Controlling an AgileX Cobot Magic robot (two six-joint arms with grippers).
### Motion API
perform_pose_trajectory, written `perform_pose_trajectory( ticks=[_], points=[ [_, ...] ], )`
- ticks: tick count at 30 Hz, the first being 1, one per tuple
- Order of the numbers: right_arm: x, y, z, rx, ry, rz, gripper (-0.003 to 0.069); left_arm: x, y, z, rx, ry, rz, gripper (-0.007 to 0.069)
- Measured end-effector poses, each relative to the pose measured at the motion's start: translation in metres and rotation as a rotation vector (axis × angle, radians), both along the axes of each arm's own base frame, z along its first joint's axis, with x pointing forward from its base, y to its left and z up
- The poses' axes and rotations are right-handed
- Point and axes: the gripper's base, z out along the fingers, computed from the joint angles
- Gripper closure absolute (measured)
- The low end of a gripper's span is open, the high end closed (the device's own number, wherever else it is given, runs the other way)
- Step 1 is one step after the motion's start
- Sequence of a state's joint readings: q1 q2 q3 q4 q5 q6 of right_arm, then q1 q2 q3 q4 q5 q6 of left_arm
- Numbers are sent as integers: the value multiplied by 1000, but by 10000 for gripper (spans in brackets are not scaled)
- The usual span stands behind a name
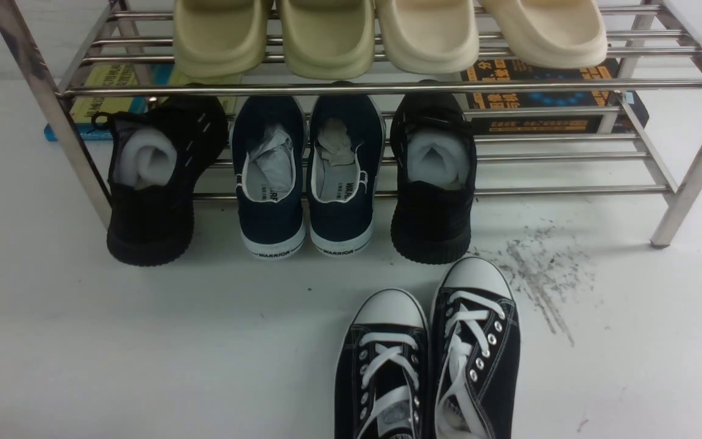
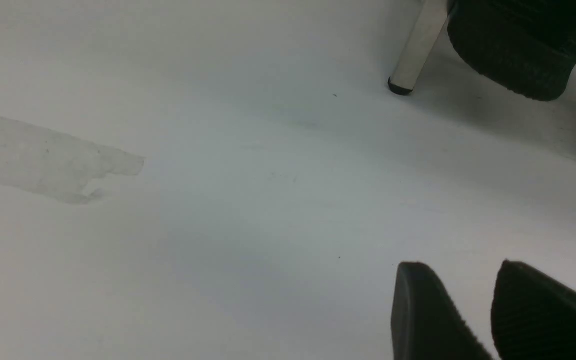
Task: Take the shoes off the shelf with your hand on the white table.
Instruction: 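Grasp the leftmost shoe on the bottom shelf of the shoe rack with the left gripper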
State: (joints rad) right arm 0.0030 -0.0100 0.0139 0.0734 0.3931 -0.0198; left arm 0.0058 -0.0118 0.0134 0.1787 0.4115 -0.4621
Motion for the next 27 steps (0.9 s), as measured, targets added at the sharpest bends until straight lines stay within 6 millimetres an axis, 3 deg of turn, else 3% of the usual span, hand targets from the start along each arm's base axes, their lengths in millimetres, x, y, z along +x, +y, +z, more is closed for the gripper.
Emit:
perform_pose_trajectory(
  ticks=[4,7,11,23,25,27],
  points=[
    [0,0,0,0,0,0,422,0,-5,0,-246,-11,26,383],
    [0,0,0,0,0,0,422,0,-11,0,-568,-9,62,383],
    [0,0,0,0,0,0,422,0,-15,1,-770,-1,88,383],
    [0,0,0,-1,0,0,422,2,-12,4,-752,-79,83,394],
    [0,0,0,-1,0,0,422,1,-13,13,-667,-79,44,428],
    [0,0,0,-1,0,0,422,-3,-14,35,-553,-103,-14,468]
  ],
)
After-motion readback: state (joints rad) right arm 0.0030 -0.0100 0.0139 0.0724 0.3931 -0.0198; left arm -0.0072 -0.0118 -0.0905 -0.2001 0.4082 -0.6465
